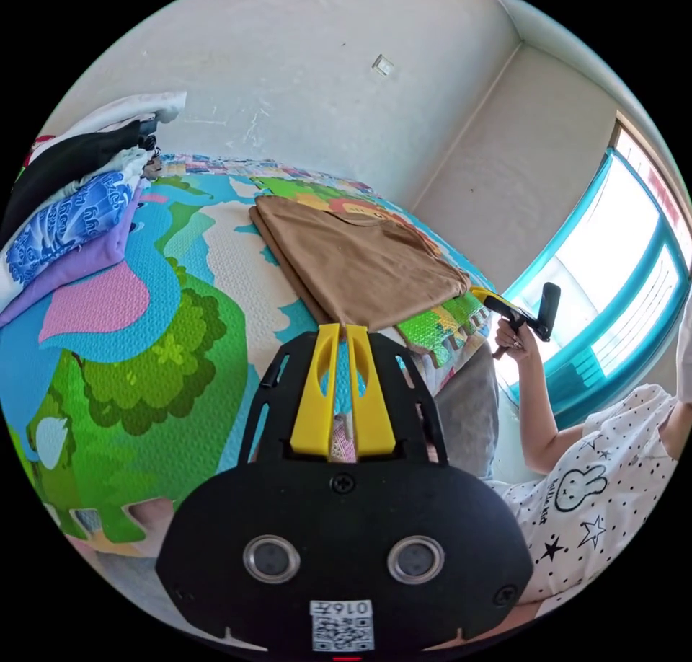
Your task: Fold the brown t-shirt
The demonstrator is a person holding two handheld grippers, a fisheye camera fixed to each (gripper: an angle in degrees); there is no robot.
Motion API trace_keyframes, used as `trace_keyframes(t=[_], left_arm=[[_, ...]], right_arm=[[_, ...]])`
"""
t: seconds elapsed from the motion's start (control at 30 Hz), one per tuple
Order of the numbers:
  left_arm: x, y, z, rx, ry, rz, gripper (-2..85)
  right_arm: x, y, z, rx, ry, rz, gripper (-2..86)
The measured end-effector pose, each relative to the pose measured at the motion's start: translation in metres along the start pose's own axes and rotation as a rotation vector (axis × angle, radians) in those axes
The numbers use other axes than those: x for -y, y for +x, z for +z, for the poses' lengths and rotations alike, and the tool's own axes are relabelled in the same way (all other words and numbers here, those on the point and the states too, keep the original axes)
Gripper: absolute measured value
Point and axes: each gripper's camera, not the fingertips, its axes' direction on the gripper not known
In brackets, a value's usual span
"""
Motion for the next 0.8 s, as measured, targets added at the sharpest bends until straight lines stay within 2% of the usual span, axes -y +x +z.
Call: trace_keyframes(t=[0.33, 0.5, 0.6, 0.7, 0.8], left_arm=[[-0.030, 0.010, 0.000, -0.036, 0.024, -0.010, -1.0], [-0.045, 0.019, -0.008, -0.006, 0.009, 0.024, -1.0], [-0.060, 0.022, -0.020, -0.026, -0.001, 0.042, -1.0], [-0.081, 0.024, -0.033, -0.046, -0.001, 0.044, -1.0], [-0.103, 0.025, -0.045, -0.052, 0.007, 0.028, -1.0]], right_arm=[[-0.006, -0.002, 0.005, -0.047, -0.012, -0.019, 1.0], [-0.001, -0.002, 0.003, -0.021, -0.005, -0.062, -0.1], [0.002, -0.005, 0.004, -0.029, -0.068, -0.113, -0.2], [0.005, -0.008, 0.005, 0.027, -0.147, -0.160, -0.1], [0.011, -0.016, -0.004, 0.097, -0.144, -0.232, 0.3]])
